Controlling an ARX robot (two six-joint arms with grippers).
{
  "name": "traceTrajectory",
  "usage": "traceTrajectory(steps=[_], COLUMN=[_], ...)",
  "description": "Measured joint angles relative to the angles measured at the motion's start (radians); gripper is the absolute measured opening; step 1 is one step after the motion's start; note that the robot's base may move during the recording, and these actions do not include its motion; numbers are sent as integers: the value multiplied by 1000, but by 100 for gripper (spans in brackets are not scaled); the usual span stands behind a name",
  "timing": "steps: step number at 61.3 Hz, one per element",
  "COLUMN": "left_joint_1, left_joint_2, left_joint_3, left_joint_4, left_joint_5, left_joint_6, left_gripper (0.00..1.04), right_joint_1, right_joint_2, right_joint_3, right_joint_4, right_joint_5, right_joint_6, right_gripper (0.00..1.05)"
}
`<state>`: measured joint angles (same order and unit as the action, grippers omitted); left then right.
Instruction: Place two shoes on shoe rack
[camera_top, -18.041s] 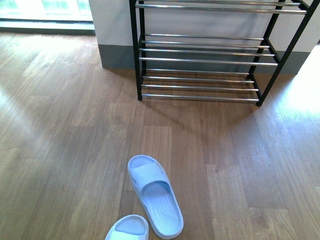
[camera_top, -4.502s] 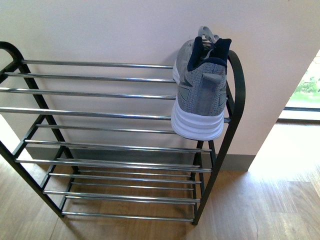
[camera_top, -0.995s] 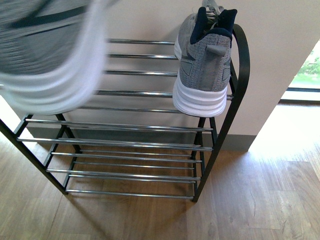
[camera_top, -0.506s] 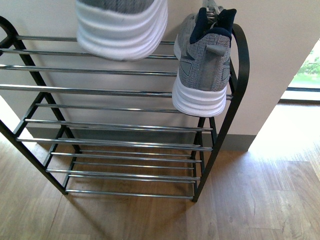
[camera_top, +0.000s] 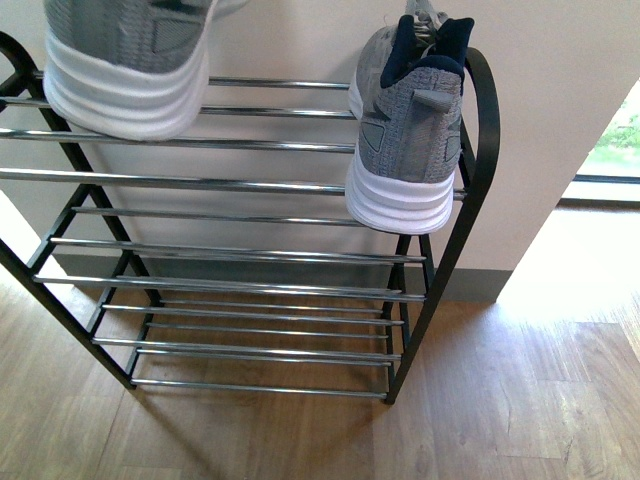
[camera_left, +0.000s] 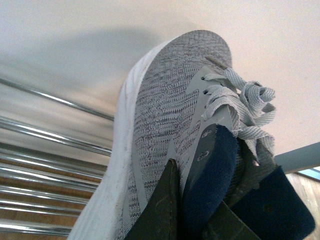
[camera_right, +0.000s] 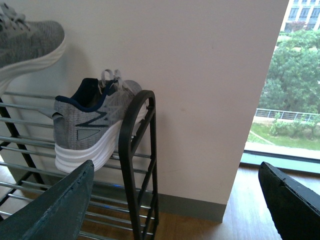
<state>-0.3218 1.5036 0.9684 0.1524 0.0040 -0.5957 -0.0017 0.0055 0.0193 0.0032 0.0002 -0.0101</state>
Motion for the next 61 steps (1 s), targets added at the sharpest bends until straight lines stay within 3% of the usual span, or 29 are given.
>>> traceTrajectory(steps=[34,43,53,61], left_joint_1=[-66,-105,-131,-158], left_joint_2=[191,328,418,449], left_joint_3=[-42,1,91,115], left_joint_4=[113,221,231,243], left_joint_5=[-16,-22,-6,-59], left_joint_6=[-14,-56,-127,-179], left_gripper=[2,2,2,2], right_joint_1=[0,0,0,0], right_joint_2=[0,0,0,0], right_joint_3=[0,0,0,0], right_joint_4=[0,0,0,0], right_joint_5=[0,0,0,0], right_joint_6=[0,0,0,0], right_gripper=[95,95,95,95])
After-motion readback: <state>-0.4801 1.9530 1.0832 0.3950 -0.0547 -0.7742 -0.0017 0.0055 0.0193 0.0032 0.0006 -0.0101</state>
